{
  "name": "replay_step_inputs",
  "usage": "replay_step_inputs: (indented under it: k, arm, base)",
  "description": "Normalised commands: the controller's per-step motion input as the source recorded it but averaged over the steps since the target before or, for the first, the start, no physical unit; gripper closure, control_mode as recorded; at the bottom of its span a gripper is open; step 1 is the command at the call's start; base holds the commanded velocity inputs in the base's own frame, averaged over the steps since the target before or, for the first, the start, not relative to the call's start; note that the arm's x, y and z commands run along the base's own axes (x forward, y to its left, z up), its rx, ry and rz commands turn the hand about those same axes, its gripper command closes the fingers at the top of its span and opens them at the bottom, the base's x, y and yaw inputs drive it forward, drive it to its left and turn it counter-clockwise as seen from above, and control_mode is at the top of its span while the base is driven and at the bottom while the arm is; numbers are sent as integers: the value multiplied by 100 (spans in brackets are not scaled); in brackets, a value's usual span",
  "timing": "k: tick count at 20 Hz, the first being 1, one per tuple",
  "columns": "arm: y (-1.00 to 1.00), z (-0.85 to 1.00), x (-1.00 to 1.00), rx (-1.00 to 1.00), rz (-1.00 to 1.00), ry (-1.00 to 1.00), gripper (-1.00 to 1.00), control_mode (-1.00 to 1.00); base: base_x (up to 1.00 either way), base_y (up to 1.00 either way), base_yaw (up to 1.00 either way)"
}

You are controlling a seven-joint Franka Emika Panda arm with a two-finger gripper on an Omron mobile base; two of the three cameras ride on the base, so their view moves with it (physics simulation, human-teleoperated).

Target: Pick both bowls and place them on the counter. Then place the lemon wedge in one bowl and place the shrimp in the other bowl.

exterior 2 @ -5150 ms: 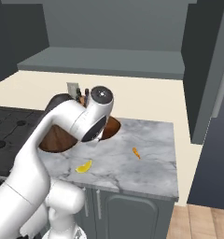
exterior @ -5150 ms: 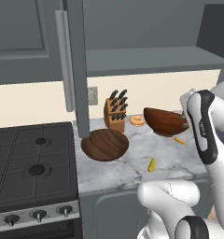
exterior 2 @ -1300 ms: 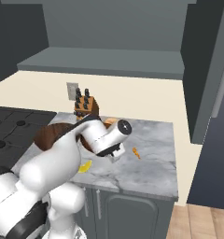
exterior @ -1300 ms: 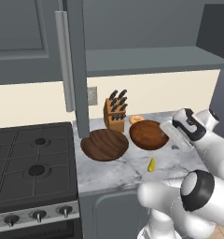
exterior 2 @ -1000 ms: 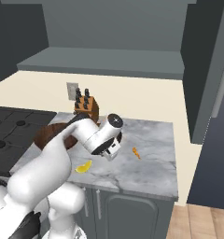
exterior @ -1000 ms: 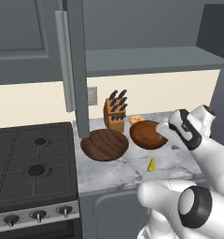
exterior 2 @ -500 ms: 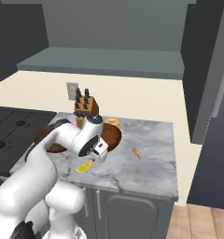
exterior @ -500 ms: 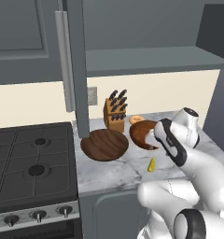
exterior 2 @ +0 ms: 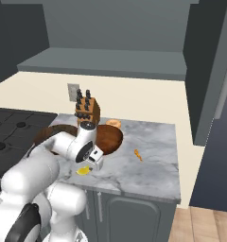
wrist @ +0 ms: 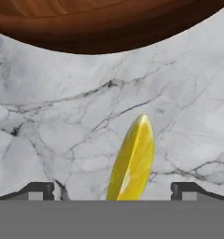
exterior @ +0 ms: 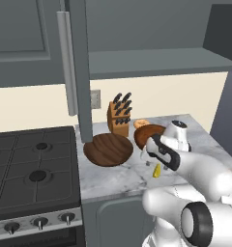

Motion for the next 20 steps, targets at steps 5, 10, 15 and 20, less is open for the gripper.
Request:
replay_step_inputs:
  k: [5, 10, 15, 20]
  arm:
    - [3, -37, 32, -6, 6, 7, -100, -100]
    - [0, -38, 6, -5, 6, 10, -100, -100]
    - [0, -37, 1, -3, 3, 5, -100, -100]
    - [0, -33, -7, -1, 1, 0, -100, -100]
  base:
    - [0, 0, 0]
    - [0, 0, 0]
    - [0, 0, 0]
    - [0, 0, 0]
